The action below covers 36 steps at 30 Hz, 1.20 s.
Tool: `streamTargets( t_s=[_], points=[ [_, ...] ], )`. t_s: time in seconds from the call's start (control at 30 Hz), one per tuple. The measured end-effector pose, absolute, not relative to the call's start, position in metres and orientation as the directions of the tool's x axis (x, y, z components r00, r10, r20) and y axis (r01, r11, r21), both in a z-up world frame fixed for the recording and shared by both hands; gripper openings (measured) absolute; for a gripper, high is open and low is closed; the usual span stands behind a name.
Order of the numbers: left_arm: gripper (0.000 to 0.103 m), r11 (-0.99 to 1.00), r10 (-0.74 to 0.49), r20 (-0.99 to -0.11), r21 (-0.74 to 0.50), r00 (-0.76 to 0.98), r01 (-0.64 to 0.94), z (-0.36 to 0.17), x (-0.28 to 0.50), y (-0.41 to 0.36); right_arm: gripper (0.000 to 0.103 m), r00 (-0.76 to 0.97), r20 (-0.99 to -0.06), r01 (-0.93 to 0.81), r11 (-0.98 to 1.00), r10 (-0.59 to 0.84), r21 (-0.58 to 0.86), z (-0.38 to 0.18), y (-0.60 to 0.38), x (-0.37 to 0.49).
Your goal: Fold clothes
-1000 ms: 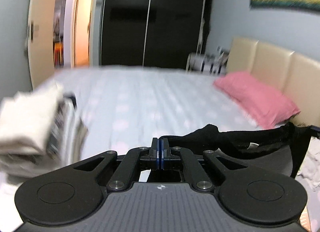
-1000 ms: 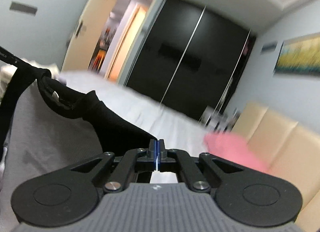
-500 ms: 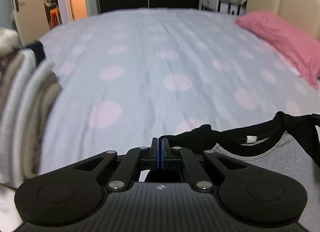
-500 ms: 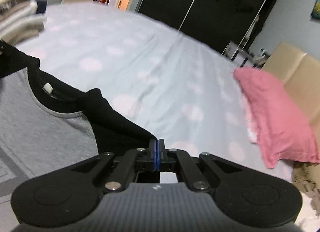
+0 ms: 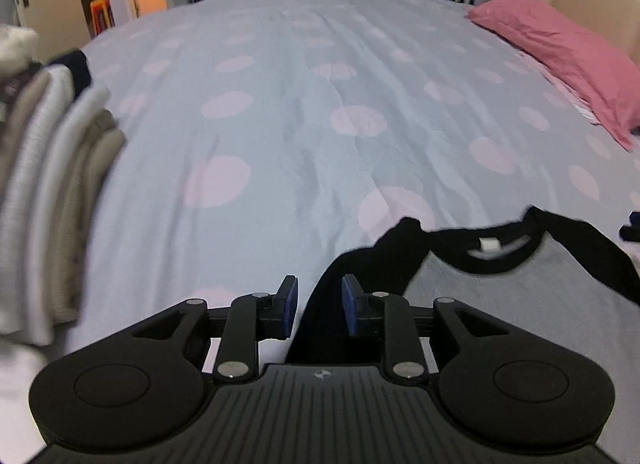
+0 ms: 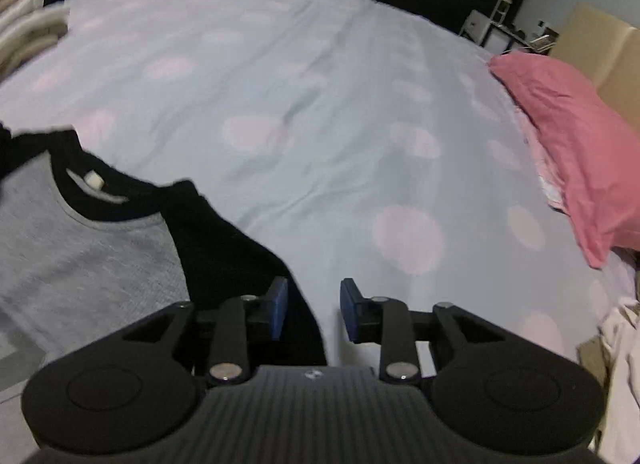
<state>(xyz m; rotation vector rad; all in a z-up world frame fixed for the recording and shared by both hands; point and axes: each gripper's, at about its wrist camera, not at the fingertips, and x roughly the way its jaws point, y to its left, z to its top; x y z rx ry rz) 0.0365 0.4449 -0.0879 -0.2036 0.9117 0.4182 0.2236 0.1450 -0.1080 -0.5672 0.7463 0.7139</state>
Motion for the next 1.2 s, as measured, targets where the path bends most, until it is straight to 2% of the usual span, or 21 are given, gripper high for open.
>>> streamTargets(
  t_s=[0.1, 0.23, 0.47, 0.73, 0.8, 0.83, 0.93, 0.97, 1.0, 1.03, 1.2],
  points=[
    [0.032, 0.893, 0.286, -0.798, 0.021, 0.531, -0.45, -0.069, 0.0, 0.437, 0.032, 0.497, -0.782, -0.742, 0.651, 0.376, -0.159, -0.086, 0.11, 0.206],
    [0.035, 0.873, 0.297, -0.817, 0.022, 0.494, -0.488, -0.059, -0.054, 0.425, 0.032, 0.447, -0.815, -0.725, 0.682, 0.368, -0.09, -0.072, 0.063, 0.175],
    [0.035, 0.827, 0.266, -0.857, -0.031, 0.44, -0.561, -0.079, -0.135, 0.4, 0.032, 0.359, -0.863, -0.692, 0.722, 0.355, 0.009, -0.083, 0.002, 0.104],
    [0.035, 0.78, 0.232, -0.89, -0.071, 0.392, -0.622, -0.109, -0.186, 0.373, 0.032, 0.29, -0.892, -0.611, 0.785, 0.346, 0.105, -0.108, -0.037, 0.056],
    [0.044, 0.779, 0.22, -0.901, -0.069, 0.374, -0.624, -0.116, -0.194, 0.364, 0.032, 0.266, -0.901, -0.597, 0.793, 0.341, 0.124, -0.114, -0.042, 0.045],
    [0.044, 0.778, 0.215, -0.908, -0.064, 0.361, -0.625, -0.12, -0.197, 0.359, 0.032, 0.254, -0.906, -0.59, 0.797, 0.338, 0.132, -0.117, -0.044, 0.039],
    [0.041, 0.766, 0.204, -0.932, -0.039, 0.3, -0.642, -0.132, -0.204, 0.354, 0.032, 0.22, -0.918, -0.574, 0.805, 0.329, 0.151, -0.129, -0.05, 0.019],
    [0.027, 0.759, 0.199, -0.929, -0.054, 0.31, -0.648, -0.131, -0.205, 0.354, 0.03, 0.225, -0.917, -0.576, 0.804, 0.33, 0.148, -0.129, -0.051, 0.014],
    [0.006, 0.755, 0.17, -0.93, -0.09, 0.326, -0.649, -0.129, -0.205, 0.357, 0.016, 0.231, -0.915, -0.58, 0.802, 0.331, 0.144, -0.129, -0.052, 0.009],
    [0.004, 0.747, 0.153, -0.928, -0.116, 0.339, -0.654, -0.127, -0.206, 0.36, 0.005, 0.235, -0.913, -0.584, 0.799, 0.333, 0.142, -0.127, -0.052, 0.007],
    [0.002, 0.703, 0.183, -0.889, -0.18, 0.42, -0.688, -0.102, -0.213, 0.377, 0.004, 0.299, -0.893, -0.531, 0.836, 0.337, 0.138, -0.108, -0.064, 0.011]
  ],
)
